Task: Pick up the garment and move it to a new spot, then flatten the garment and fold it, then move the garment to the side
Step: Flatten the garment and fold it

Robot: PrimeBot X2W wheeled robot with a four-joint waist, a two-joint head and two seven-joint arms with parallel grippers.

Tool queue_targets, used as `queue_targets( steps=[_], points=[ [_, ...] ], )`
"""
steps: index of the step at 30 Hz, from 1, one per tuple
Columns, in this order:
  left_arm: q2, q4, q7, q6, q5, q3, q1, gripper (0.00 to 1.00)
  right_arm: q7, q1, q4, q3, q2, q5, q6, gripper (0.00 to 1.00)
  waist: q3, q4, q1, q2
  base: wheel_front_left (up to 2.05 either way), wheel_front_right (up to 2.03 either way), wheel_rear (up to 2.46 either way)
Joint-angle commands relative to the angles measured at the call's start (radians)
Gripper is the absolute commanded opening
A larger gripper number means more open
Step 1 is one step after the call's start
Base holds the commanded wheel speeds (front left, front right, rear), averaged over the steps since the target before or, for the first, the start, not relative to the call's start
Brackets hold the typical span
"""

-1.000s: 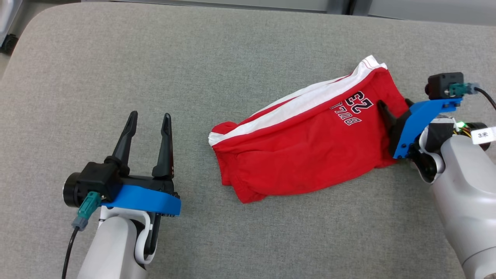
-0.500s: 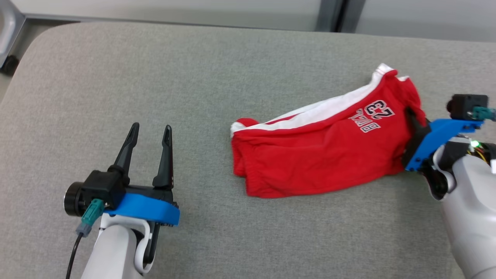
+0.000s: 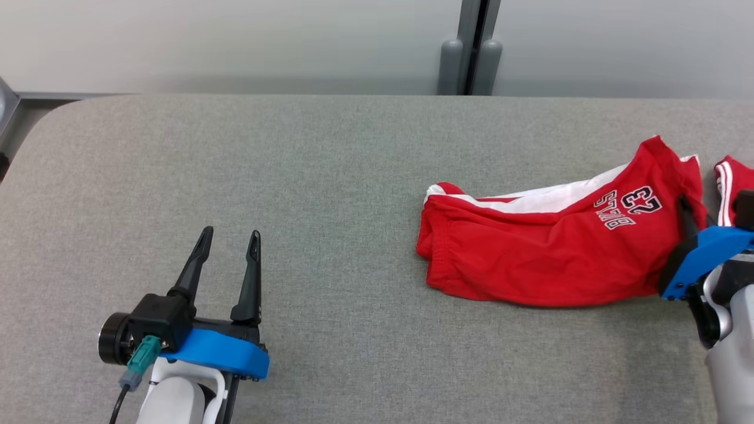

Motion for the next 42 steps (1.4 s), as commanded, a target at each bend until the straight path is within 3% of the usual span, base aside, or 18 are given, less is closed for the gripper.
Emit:
queue_targets(
  steps=[1, 7, 13, 22, 25, 26, 27, 28, 36, 39, 42],
  points=[
    [0.004, 0.002, -0.004, -0.007, -0.002, -0.004, 0.008, 1.00, 0.004, 0.019, -0.021, -0.007, 0.010, -0.014, 0.001, 0.00, -0.008, -0.004, 0.0000, 0.0000, 0.00, 0.00, 0.00],
    [0.008, -0.002, -0.005, -0.006, -0.013, -0.008, 0.021, 1.00, 0.085, 0.052, -0.171, 0.031, 0.087, -0.076, 0.001, 0.00, -0.016, 0.000, 0.0000, 0.0000, 0.00, 0.00, 0.00],
    [0.010, -0.003, -0.005, -0.004, -0.020, -0.018, 0.017, 1.00, 0.188, 0.032, -0.286, 0.199, 0.155, -0.082, 0.001, 0.00, -0.010, 0.014, 0.0000, 0.0000, 0.00, 0.00, 0.00],
    [0.009, -0.003, -0.005, -0.004, -0.039, -0.047, -0.013, 1.00, 0.246, 0.012, -0.238, 0.399, 0.205, 0.009, 0.001, 0.00, 0.009, 0.060, 0.0000, 0.0000, 0.00, 0.00, 0.00],
    [0.008, -0.001, -0.005, -0.004, -0.045, -0.051, -0.020, 1.00, 0.231, -0.001, -0.188, 0.435, 0.206, 0.040, 0.001, 0.19, 0.014, 0.073, 0.0000, 0.0000, 0.00, 0.00, 0.00],
    [0.008, -0.001, -0.005, -0.004, -0.045, -0.051, -0.019, 1.00, 0.223, -0.006, -0.177, 0.448, 0.206, 0.052, 0.001, 0.31, 0.015, 0.075, 0.0000, 0.0000, 0.00, 0.00, 0.00],
    [0.008, -0.002, -0.005, -0.004, -0.046, -0.050, -0.018, 1.00, 0.214, -0.011, -0.167, 0.461, 0.207, 0.065, 0.001, 0.56, 0.016, 0.077, 0.0000, 0.0000, 0.00, 0.00, 0.00],
    [0.009, -0.004, -0.005, -0.004, -0.047, -0.049, -0.017, 1.00, 0.202, -0.017, -0.159, 0.472, 0.206, 0.084, 0.001, 1.00, 0.017, 0.077, 0.0000, 0.0000, 0.00, 0.00, 0.00],
    [0.010, -0.004, -0.005, -0.004, -0.045, -0.031, 0.005, 1.00, 0.120, -0.056, -0.195, 0.541, 0.206, 0.223, 0.001, 1.00, 0.006, 0.057, 0.0000, 0.0000, 0.00, 0.00, 0.00],
    [0.010, -0.005, -0.005, -0.004, -0.040, -0.021, 0.009, 1.00, 0.075, -0.063, -0.237, 0.514, 0.205, 0.228, 0.001, 1.00, -0.008, 0.042, 0.0000, 0.0000, 0.00, 0.00, 0.00],
    [0.009, -0.007, -0.005, -0.004, -0.036, -0.019, 0.019, 1.00, 0.043, -0.034, -0.279, 0.440, 0.163, 0.196, 0.000, 1.00, -0.020, 0.033, 0.0000, 0.0000, 0.00, 0.00, 0.00]
  ],
)
